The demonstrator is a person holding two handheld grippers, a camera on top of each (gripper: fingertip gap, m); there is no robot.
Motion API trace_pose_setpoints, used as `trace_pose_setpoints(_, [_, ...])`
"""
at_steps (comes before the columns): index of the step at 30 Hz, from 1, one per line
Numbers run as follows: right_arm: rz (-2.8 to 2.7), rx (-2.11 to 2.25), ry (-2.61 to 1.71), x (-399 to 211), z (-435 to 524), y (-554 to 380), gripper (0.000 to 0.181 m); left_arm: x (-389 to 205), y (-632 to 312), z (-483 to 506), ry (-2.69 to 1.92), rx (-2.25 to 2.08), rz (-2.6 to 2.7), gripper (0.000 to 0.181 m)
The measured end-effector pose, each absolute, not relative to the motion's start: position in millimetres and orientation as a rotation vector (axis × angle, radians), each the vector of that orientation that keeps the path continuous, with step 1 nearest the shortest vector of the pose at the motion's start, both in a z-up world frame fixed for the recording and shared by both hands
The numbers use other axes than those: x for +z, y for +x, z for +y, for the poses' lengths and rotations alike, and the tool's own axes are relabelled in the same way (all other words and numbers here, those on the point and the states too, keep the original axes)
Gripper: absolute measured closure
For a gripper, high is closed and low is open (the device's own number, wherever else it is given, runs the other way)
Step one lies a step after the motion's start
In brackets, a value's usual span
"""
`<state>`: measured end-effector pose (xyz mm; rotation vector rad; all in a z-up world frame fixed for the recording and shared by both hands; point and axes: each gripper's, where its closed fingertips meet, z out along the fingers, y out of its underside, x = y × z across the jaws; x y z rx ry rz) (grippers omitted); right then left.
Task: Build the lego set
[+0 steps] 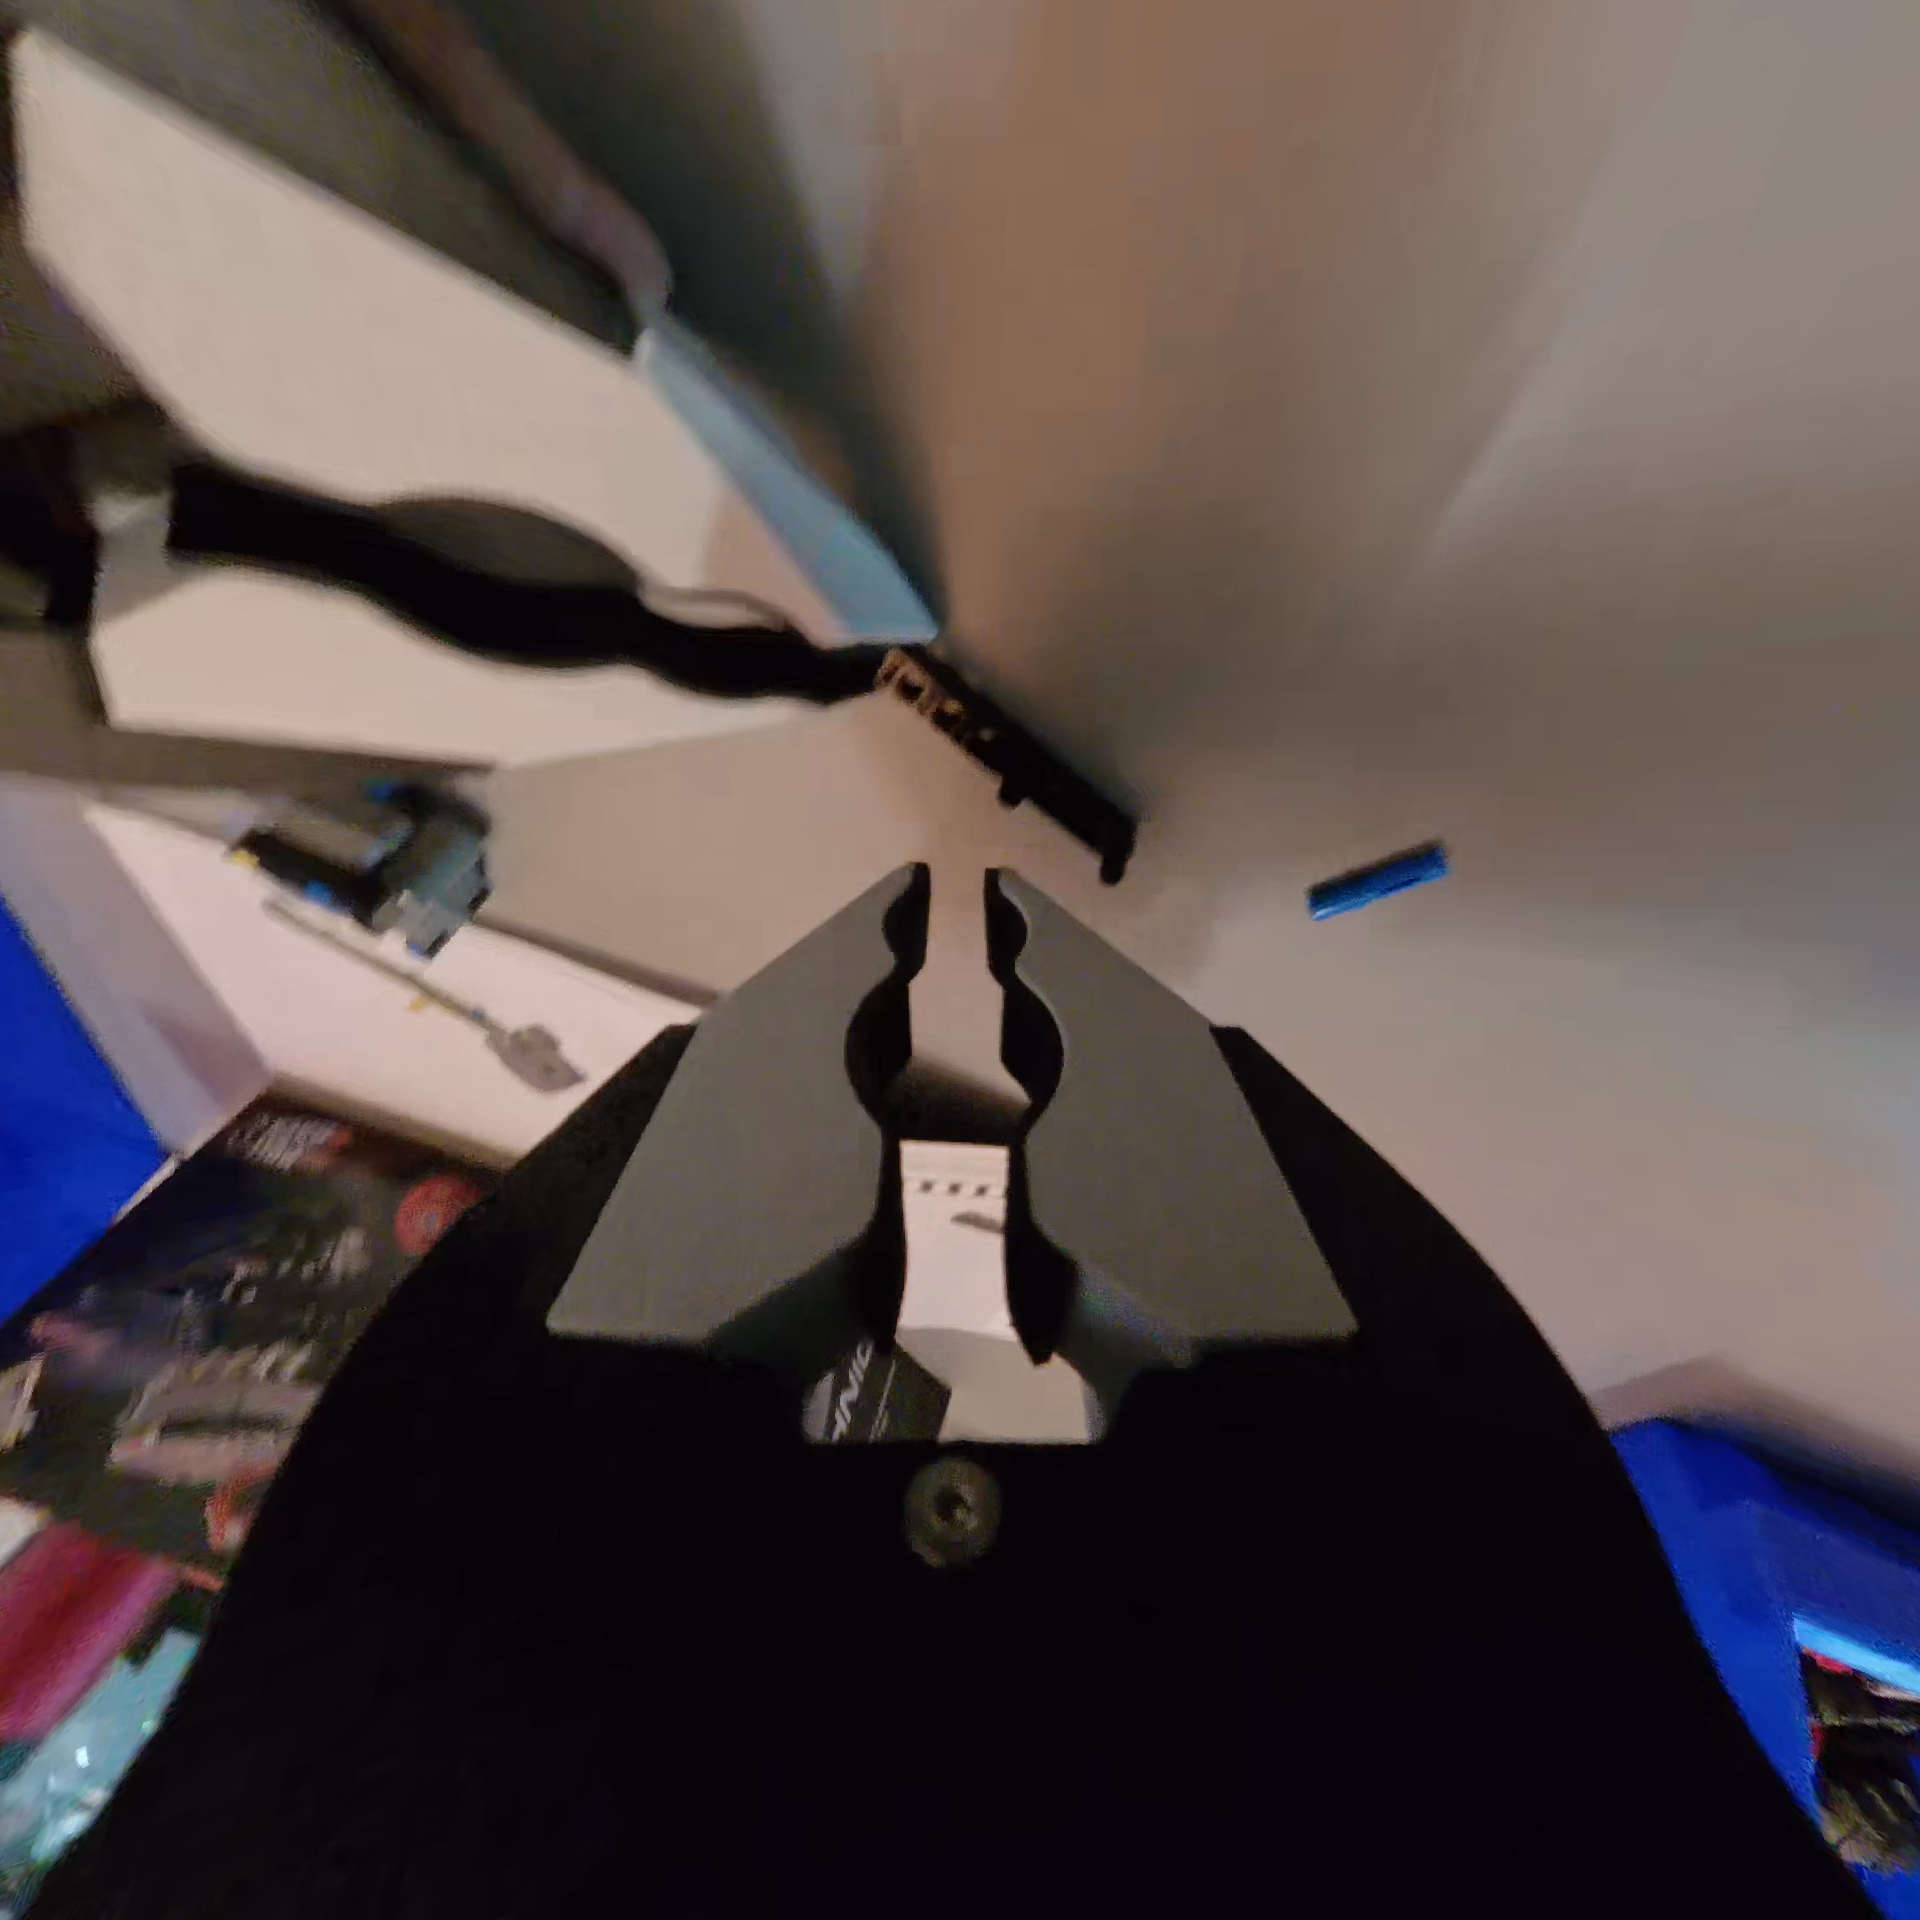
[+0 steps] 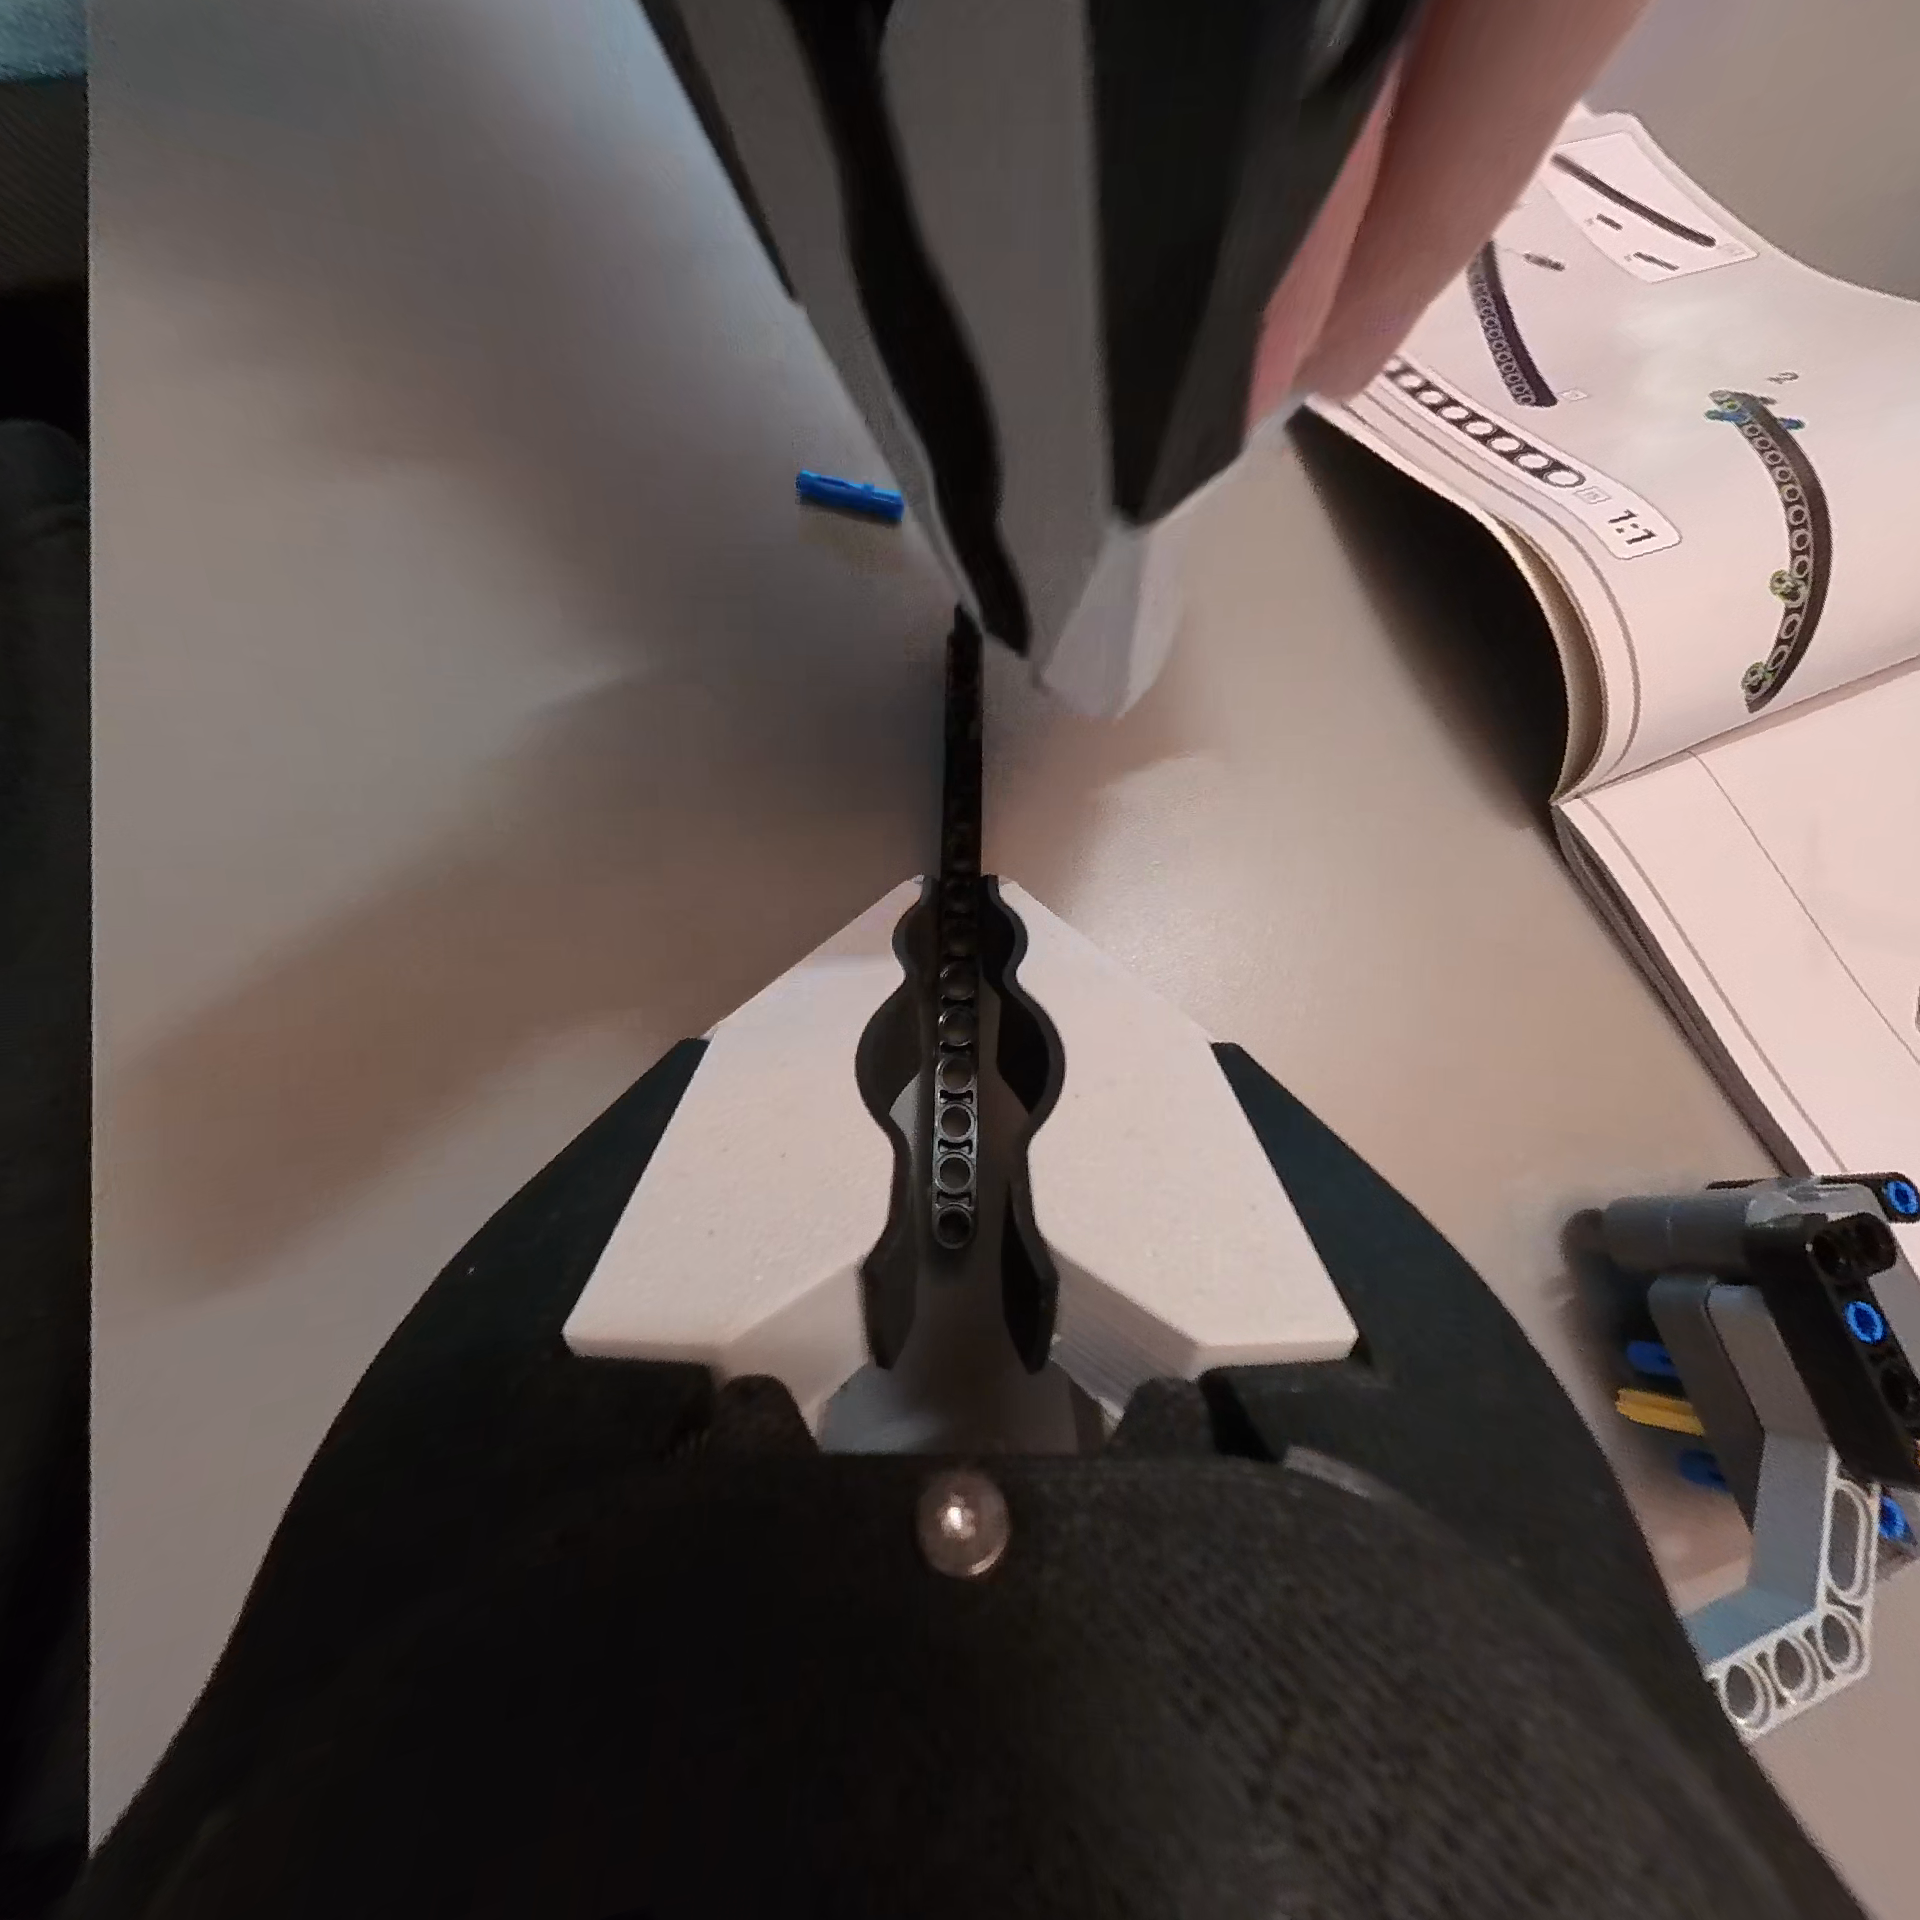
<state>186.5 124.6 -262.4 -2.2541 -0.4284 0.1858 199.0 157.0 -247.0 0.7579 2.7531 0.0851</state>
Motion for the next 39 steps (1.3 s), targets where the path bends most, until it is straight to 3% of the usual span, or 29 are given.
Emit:
trace_pose_setpoints(4, [-0.43, 0.181, -2.253, -262, 125, 187, 0.175, -217, 195, 153, 0.421, -0.216, 2.789, 0.15])
trace_pose_setpoints(9, [-0.423, 0.172, -2.255, -262, 125, 187, 0.176, -183, 196, 154, -0.191, -0.653, 2.585, 0.144])
trace_pose_setpoints(17, [-0.298, 0.173, -2.274, -262, 134, 188, 0.176, -199, 179, 201, -0.867, -1.208, 2.165, 0.145])
trace_pose_setpoints(19, [-0.292, 0.163, -2.274, -262, 136, 186, 0.174, -204, 179, 213, -0.884, -1.213, 2.116, 0.148])
trace_pose_setpoints(21, [-0.271, 0.143, -2.277, -261, 135, 187, 0.16, -212, 182, 225, -0.9, -1.145, 2.111, 0.147])
trace_pose_setpoints(27, [-0.195, 0.053, -2.162, -226, 120, 196, 0.149, -200, 190, 252, -0.941, -1.125, 1.888, 0.152])
trace_pose_setpoints(39, [-0.085, 0.094, -2.159, -241, 74, 215, 0.147, -188, 191, 289, -0.916, -0.891, 1.695, 0.164])
